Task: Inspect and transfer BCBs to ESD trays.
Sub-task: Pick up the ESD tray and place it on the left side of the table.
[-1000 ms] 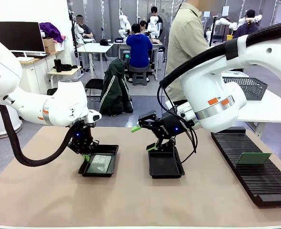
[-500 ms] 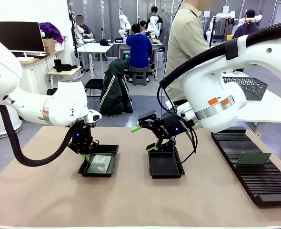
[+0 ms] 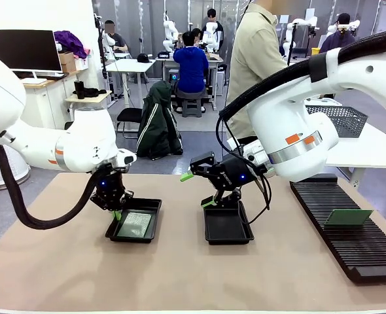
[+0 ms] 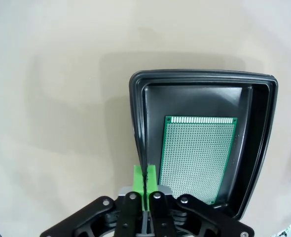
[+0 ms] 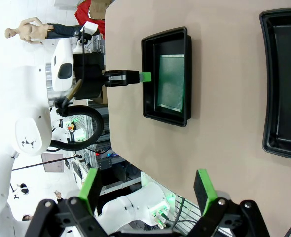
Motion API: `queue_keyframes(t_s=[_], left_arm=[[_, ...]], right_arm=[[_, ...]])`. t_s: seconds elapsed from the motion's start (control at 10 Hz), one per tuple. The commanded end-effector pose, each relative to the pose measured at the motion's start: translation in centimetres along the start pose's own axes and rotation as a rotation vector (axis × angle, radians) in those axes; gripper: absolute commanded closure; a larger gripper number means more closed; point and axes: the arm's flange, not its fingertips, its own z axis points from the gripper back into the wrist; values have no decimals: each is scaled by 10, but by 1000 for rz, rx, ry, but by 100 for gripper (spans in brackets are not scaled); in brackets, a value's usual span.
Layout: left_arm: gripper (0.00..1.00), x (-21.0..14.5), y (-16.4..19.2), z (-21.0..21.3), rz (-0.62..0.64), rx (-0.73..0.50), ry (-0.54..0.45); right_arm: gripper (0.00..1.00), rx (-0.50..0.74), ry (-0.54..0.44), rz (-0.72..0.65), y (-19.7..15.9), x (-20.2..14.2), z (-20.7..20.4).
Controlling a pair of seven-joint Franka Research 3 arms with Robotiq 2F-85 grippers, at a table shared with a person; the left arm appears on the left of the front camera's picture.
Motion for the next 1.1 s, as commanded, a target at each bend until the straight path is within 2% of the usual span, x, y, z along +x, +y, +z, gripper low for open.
queue_keyframes(t_s=[0.0,0.5,1.0], left_arm=[[97,-14,23,11,-14,-12,-1],[97,-25,85,16,22,-21,-2],[97,-45,161,27,65,-30,-23]], right_arm=[[0,5,-8,-11,0,0,-3],[0,5,-8,-11,0,0,-3],[0,5,-8,-11,0,0,-3]])
